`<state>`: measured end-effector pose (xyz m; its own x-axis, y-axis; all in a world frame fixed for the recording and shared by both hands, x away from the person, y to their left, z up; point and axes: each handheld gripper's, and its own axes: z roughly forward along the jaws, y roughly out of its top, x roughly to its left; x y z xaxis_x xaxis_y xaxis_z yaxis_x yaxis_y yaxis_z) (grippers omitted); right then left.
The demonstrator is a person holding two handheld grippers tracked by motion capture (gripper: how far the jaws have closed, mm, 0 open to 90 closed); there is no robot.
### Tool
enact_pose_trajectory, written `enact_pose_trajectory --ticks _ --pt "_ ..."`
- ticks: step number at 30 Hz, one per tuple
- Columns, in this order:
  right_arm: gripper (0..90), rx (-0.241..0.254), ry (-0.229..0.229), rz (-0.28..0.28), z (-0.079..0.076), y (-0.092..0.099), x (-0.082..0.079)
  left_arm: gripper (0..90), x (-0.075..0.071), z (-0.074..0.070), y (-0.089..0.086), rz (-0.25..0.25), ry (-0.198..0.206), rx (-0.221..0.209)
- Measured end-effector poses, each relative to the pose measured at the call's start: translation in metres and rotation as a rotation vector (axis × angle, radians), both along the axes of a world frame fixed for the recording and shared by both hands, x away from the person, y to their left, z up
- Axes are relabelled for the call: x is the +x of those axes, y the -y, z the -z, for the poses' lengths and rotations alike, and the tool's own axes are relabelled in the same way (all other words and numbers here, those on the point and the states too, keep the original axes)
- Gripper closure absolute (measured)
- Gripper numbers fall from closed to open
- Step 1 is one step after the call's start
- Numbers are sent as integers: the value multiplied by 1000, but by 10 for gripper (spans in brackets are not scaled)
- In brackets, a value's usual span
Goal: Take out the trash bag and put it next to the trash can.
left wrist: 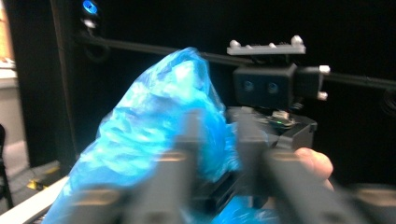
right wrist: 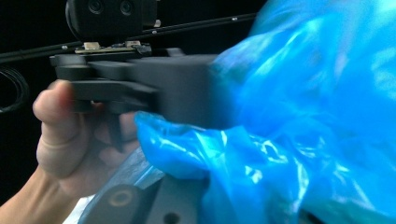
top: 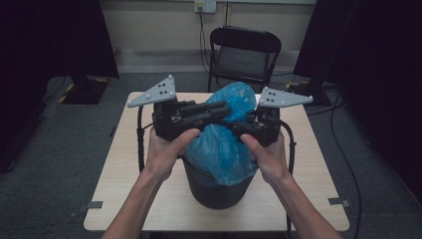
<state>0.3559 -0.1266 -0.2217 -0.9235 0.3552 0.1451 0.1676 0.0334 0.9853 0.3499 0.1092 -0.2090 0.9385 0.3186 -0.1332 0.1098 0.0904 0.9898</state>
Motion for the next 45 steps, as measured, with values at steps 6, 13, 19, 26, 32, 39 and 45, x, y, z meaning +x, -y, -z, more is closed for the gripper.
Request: enact_pose_trajectory --ticks 6,13,19,26,32,39,45 --pt "885 54 17 -24 -20 18 -1 133 -1 5 -12 -13 26 29" --pt "884 74 42 -70 -45 12 -5 135 -1 9 16 56 35 120" --pt "883 55 51 -86 -49 1 -11 384 -2 14 36 10 50 206" --pt "512 61 42 -42 -46 16 -11 870 0 16 27 -6 47 209" --pt "226 51 64 71 -36 40 -16 874 1 8 7 -22 47 163" --pt "151 -3 40 26 -15 35 -5 873 0 -2 -4 0 34 94" --pt "134 -105 37 -14 -4 4 -1 873 -2 -1 5 44 28 91"
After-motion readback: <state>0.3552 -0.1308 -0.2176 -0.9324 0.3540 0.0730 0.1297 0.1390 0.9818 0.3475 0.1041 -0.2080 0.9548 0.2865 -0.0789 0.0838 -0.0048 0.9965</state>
